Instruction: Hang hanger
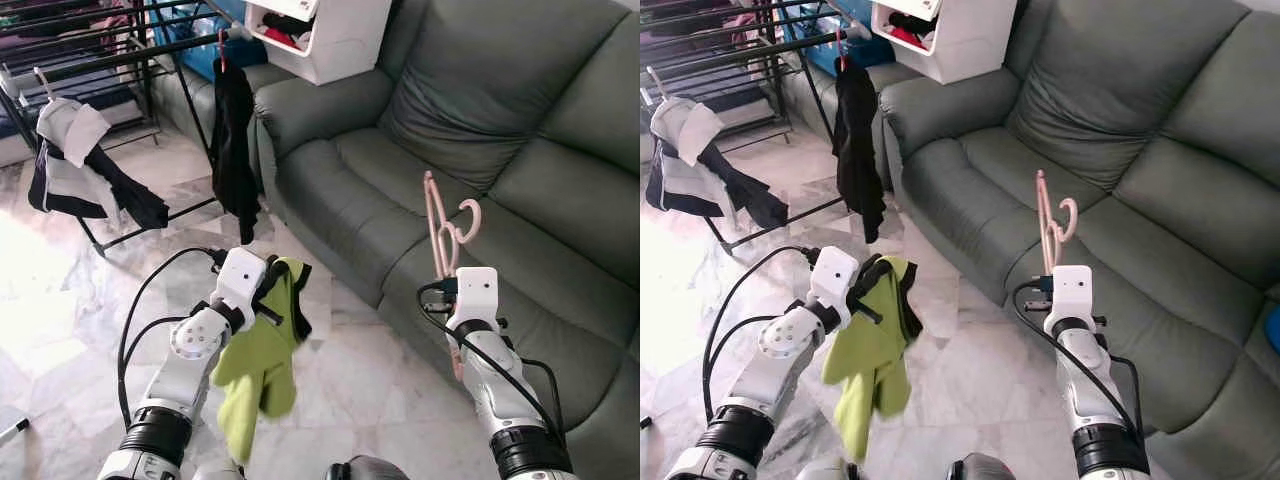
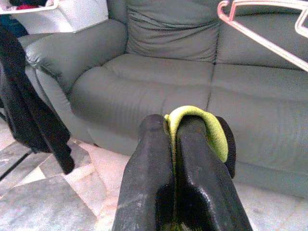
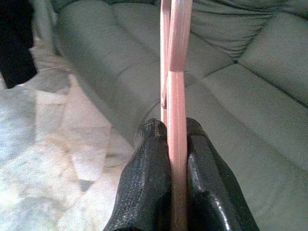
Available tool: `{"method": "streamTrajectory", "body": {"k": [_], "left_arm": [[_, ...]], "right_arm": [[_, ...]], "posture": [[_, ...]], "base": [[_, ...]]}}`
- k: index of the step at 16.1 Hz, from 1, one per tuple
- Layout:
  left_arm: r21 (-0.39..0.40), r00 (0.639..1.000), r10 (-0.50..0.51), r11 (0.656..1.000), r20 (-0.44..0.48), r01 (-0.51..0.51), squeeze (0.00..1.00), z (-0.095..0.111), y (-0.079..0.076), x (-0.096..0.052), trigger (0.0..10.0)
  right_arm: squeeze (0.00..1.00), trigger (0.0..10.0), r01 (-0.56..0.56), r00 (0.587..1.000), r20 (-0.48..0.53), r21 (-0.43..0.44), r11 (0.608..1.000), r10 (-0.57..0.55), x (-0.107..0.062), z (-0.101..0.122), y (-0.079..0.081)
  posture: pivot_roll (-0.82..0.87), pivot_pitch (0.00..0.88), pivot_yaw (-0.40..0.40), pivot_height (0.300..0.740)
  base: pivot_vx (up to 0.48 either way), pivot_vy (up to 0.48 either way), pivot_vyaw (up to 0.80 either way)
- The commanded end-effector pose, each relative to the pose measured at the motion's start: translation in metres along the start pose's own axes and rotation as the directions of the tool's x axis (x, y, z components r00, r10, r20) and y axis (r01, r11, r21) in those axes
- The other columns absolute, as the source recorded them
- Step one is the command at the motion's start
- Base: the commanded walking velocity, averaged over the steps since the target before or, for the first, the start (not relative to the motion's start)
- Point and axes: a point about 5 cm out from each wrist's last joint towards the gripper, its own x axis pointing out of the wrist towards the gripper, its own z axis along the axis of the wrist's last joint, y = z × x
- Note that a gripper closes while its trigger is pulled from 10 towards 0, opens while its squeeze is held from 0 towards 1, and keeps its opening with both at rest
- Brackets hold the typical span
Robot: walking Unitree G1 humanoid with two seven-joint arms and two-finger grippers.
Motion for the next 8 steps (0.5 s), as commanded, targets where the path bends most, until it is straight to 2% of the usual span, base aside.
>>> {"method": "streamTrajectory", "body": {"k": [1, 2, 3, 4, 5, 6, 7, 8], "left_arm": [[0.03, 0.999, 0.008, 0.999, 0.045, -0.009, 0.0, 0.012, 0.005, 0.004, 10.0], [0.077, 0.999, 0.025, 0.997, 0.038, -0.028, 0.0, 0.013, 0.012, 0.005, 10.0], [0.092, 0.999, 0.029, 0.995, 0.038, -0.032, 0.0, 0.013, 0.014, 0.006, 10.0], [0.166, 0.998, 0.059, 0.984, 0.038, -0.065, 0.0, 0.015, 0.023, 0.007, 10.0], [0.207, 0.994, 0.102, 0.972, 0.04, -0.108, 0.0, 0.018, 0.032, 0.009, 10.0], [0.209, 0.99, 0.131, 0.968, 0.043, -0.137, 0.0, 0.02, 0.037, 0.01, 10.0], [0.23, 0.974, 0.222, 0.946, 0.052, -0.228, 0.0, 0.029, 0.056, 0.015, 10.0], [0.252, 0.964, 0.259, 0.931, 0.057, -0.265, 0.0, 0.034, 0.065, 0.018, 10.0]], "right_arm": [[0.0, 10.0, -0.069, 0.998, -0.001, -0.003, 0.998, 0.069, 0.001, 0.005, 0.003], [0.0, 10.0, -0.169, 0.986, -0.021, -0.031, 0.985, 0.168, -0.002, 0.007, 0.006], [0.0, 10.0, -0.196, 0.981, -0.024, -0.036, 0.98, 0.195, -0.003, 0.007, 0.006], [0.0, 10.0, -0.268, 0.963, -0.031, -0.074, 0.961, 0.267, -0.005, 0.011, 0.005], [0.0, 10.0, -0.31, 0.951, -0.04, -0.089, 0.946, 0.308, -0.006, 0.015, 0.002], [0.0, 10.0, -0.327, 0.945, -0.051, -0.101, 0.94, 0.324, -0.006, 0.016, -0.001], [0.0, 10.0, -0.362, 0.932, -0.069, -0.142, 0.921, 0.356, -0.005, 0.023, -0.01], [0.0, 10.0, -0.399, 0.917, -0.081, -0.151, 0.905, 0.391, -0.005, 0.026, -0.013]], "posture": [[-0.05, 0.031, -0.069, 0.74], [-0.06, 0.033, -0.069, 0.74], [-0.06, 0.034, -0.069, 0.74], [-0.06, 0.034, -0.069, 0.74], [-0.06, 0.037, -0.069, 0.74], [-0.07, 0.037, -0.069, 0.74], [-0.08, 0.037, -0.068, 0.74], [-0.08, 0.037, -0.068, 0.74]], "base": [[0.0, 0.0, 0.0], [0.0, 0.0, 0.0], [0.0, 0.0, 0.0], [0.0, 0.0, 0.0], [0.0, 0.0, 0.0], [0.0, 0.0, 0.0], [0.0, 0.0, 0.0], [0.0, 0.0, 0.0]]}}
